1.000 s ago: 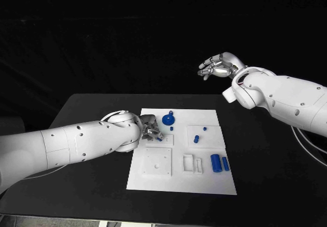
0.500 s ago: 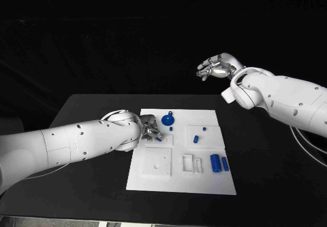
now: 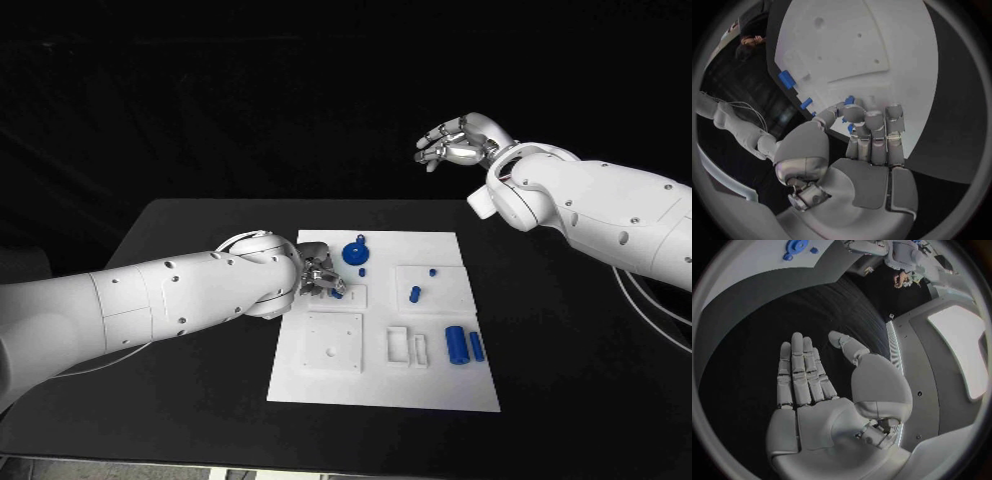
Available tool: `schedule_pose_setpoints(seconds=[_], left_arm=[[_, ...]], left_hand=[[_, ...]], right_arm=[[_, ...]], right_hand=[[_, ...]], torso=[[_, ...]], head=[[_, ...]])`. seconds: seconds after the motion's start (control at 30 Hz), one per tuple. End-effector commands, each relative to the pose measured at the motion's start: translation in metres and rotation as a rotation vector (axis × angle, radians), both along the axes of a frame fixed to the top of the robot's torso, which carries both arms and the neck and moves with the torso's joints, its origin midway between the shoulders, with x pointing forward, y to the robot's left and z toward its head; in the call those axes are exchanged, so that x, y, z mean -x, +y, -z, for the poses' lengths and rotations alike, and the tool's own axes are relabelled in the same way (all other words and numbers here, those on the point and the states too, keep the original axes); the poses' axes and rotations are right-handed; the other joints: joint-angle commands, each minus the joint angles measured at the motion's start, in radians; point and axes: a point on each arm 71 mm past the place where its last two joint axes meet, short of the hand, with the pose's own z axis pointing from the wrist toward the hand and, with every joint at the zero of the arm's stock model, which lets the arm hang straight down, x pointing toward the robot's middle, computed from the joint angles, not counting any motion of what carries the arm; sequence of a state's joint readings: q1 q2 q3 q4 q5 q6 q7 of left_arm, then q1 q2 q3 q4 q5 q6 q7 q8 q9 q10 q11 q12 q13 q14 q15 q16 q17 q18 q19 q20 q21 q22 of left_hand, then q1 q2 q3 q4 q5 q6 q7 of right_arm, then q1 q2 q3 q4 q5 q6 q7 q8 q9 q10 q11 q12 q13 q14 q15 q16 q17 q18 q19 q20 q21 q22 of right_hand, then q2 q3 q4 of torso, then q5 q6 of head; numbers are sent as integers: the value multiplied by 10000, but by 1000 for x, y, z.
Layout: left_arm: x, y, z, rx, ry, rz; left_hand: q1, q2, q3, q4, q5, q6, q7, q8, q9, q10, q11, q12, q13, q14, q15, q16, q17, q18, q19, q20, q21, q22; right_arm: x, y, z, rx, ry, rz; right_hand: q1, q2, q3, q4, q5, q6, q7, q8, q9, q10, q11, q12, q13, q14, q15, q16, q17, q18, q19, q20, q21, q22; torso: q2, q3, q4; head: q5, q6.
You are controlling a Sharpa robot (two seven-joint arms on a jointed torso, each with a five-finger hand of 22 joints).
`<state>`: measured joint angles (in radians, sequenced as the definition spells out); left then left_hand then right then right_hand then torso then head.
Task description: Assemble the parts on the task board
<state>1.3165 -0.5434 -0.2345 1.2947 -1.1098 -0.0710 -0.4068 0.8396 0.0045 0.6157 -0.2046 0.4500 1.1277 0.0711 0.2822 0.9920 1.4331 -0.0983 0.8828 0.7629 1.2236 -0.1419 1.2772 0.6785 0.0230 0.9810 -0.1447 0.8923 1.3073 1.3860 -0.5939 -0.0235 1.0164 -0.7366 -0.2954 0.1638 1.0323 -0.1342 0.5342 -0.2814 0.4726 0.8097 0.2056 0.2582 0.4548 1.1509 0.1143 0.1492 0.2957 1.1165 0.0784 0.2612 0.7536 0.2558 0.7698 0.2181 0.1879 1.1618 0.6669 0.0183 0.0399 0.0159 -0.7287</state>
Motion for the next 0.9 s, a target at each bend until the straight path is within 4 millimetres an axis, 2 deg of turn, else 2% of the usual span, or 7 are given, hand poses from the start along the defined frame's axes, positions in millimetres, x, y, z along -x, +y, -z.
schedule_pose_setpoints(seconds=[0.03, 0.3, 0.47, 0.9], left_arm=[[4, -3, 9, -86, 523, 100], [3, -3, 8, -44, 437, 52], [3, -4, 8, -31, 433, 79], [2, -4, 7, -90, 411, 81]], left_hand=[[-110, 316, 294, -424, 134, 1445, -839, 92, 51, -87, -186, 90, 5, 39, -18, 69, 26, 111, 18, -895, 58, 214], [-499, 516, 480, -648, 390, 1490, -903, 299, 230, -70, -238, 367, 41, 88, -46, 218, 75, 133, 73, -913, 160, 209], [-631, 436, 952, -609, 97, 1512, -932, 392, 296, -96, -267, 538, 55, 117, -58, 283, 84, 148, 105, -922, 198, 202], [-748, 446, 1119, -584, 41, 1540, -950, 460, 339, -92, -285, 663, 63, 147, -65, 340, 97, 155, 144, -930, 249, 207]], right_arm=[[0, 1, 1, 28, 78, -108], [0, 1, 1, 50, 98, -121], [0, 2, 1, 60, 111, -140], [0, 2, 2, 75, 135, -170]], right_hand=[[95, 4, 36, -27, 34, -70, 30, 41, -14, 48, 11, -46, -17, -68, 5, -55, 4, -63, -41, 12, -74, 4], [122, 5, 39, -32, 33, -80, 34, 40, -22, 47, 17, -71, -27, -93, 16, -73, 5, -66, -66, 18, -96, 9], [138, 4, 42, -34, 33, -86, 37, 39, -27, 43, 23, -89, -33, -108, 23, -84, 7, -68, -82, 23, -110, 13], [166, 5, 45, -32, 54, -94, 41, 42, -37, 42, 31, -123, -46, -134, 37, -104, 11, -72, -111, 33, -138, 22]], torso=[[2, -3, 0], [0, -5, 5], [1, -2, 9], [6, -2, 18]], head=[[-9, -7], [-27, -26], [-29, -28], [-35, -47]])
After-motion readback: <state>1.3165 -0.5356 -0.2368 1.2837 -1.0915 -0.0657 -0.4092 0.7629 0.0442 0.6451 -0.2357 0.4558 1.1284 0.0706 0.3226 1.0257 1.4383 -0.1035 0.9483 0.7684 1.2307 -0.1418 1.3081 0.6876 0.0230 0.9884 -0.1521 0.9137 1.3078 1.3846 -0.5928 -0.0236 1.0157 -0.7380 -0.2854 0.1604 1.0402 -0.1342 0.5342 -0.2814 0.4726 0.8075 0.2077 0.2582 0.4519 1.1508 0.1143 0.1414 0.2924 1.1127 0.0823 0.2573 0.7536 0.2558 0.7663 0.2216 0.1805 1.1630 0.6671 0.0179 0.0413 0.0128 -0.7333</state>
